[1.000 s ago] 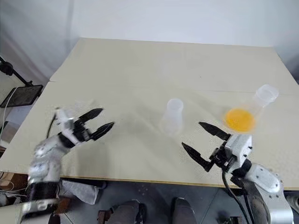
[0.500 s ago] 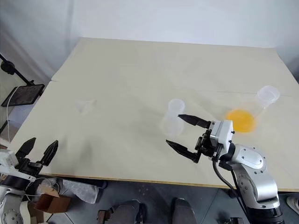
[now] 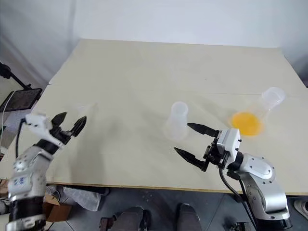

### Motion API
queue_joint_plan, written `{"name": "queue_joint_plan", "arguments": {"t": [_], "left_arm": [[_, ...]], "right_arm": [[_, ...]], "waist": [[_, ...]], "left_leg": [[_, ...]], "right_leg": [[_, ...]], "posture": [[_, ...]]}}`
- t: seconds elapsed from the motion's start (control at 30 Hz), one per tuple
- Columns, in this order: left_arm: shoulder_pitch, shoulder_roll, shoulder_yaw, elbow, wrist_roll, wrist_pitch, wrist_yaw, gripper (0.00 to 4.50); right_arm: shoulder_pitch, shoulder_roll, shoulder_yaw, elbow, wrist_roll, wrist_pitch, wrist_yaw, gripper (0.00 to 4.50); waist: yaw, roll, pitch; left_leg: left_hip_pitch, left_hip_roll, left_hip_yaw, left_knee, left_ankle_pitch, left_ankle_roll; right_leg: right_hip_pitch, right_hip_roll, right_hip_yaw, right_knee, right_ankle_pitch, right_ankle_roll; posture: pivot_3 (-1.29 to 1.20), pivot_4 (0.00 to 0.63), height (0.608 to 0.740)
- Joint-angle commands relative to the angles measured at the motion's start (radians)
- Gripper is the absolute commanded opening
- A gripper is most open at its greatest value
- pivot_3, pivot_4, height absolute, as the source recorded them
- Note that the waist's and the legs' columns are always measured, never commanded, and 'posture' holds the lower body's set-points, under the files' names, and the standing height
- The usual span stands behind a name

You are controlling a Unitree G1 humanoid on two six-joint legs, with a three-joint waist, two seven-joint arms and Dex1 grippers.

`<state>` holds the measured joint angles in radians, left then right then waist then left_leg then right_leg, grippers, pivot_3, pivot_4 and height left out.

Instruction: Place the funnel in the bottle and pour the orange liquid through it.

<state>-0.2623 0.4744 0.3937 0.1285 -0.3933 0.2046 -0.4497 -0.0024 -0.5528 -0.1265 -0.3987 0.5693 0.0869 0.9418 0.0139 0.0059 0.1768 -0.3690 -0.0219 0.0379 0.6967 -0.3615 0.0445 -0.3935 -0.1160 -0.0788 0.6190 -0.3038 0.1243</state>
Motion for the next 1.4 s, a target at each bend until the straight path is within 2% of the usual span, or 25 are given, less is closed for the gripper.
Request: {"name": "queue_joint_plan", "arguments": {"t": [0.03, 0.47, 0.57, 0.97, 1.17, 1.27, 1.4], "left_arm": [[-0.079, 0.015, -0.027, 0.100, 0.043, -0.030, 0.010, 4.49], [-0.229, 0.006, -0.074, 0.291, 0.046, -0.001, -0.038, 4.49], [-0.260, 0.003, -0.080, 0.335, 0.054, -0.020, -0.040, 3.91], [-0.241, 0.020, -0.080, 0.332, 0.054, -0.020, -0.050, 0.02], [-0.223, 0.026, -0.052, 0.225, -0.032, 0.004, -0.135, 0.02], [-0.254, 0.068, -0.045, 0.158, -0.105, 0.041, -0.251, 0.02], [-0.343, 0.147, -0.137, 0.099, -0.106, 0.027, -0.464, 0.02]], "right_arm": [[0.027, 0.004, -0.021, -0.058, -0.004, -0.024, -0.022, 4.50], [0.070, 0.009, -0.032, -0.083, -0.014, -0.046, -0.079, 4.50], [0.072, 0.009, -0.034, -0.082, -0.016, -0.050, -0.082, 4.50], [0.084, 0.009, -0.040, -0.075, -0.021, -0.072, -0.094, 4.50], [0.089, 0.009, -0.043, -0.072, -0.031, -0.079, -0.105, 4.50], [0.108, 0.001, -0.068, -0.083, -0.031, -0.078, -0.119, 4.50], [0.156, -0.015, -0.127, -0.093, -0.027, -0.080, -0.121, 4.50]], "waist": [[0.000, 0.000, 0.000], [0.011, 0.000, 0.000], [0.010, -0.001, 0.000], [0.010, -0.001, 0.000], [0.010, -0.001, 0.000], [0.010, -0.001, 0.001], [0.012, -0.001, 0.001]], "left_leg": [[0.000, 0.000, 0.000, 0.000, 0.000, 0.000], [0.000, 0.000, 0.000, 0.002, 0.000, 0.000], [0.000, -0.001, 0.000, 0.002, 0.000, 0.000], [0.000, -0.001, 0.000, 0.002, 0.000, 0.000], [0.000, 0.000, 0.000, 0.002, 0.000, 0.000], [0.000, 0.000, -0.001, 0.002, 0.000, 0.000], [-0.001, 0.000, -0.001, 0.002, 0.000, 0.000]], "right_leg": [[0.000, 0.000, -0.001, 0.000, 0.000, 0.000], [0.000, 0.001, -0.003, 0.001, 0.000, 0.000], [0.001, 0.001, -0.003, 0.001, 0.000, 0.000], [0.000, 0.001, -0.005, 0.001, 0.000, 0.000], [0.001, 0.000, -0.003, 0.001, 0.000, 0.000], [0.001, 0.000, -0.002, 0.001, 0.000, 0.000], [0.001, 0.001, -0.002, 0.001, 0.000, 0.000]], "posture": [[0.00, 0.150, 0.740], [0.00, 0.150, 0.740], [0.00, 0.150, 0.740], [0.00, 0.150, 0.740], [0.00, 0.150, 0.740], [0.00, 0.150, 0.740], [0.00, 0.150, 0.740]]}}
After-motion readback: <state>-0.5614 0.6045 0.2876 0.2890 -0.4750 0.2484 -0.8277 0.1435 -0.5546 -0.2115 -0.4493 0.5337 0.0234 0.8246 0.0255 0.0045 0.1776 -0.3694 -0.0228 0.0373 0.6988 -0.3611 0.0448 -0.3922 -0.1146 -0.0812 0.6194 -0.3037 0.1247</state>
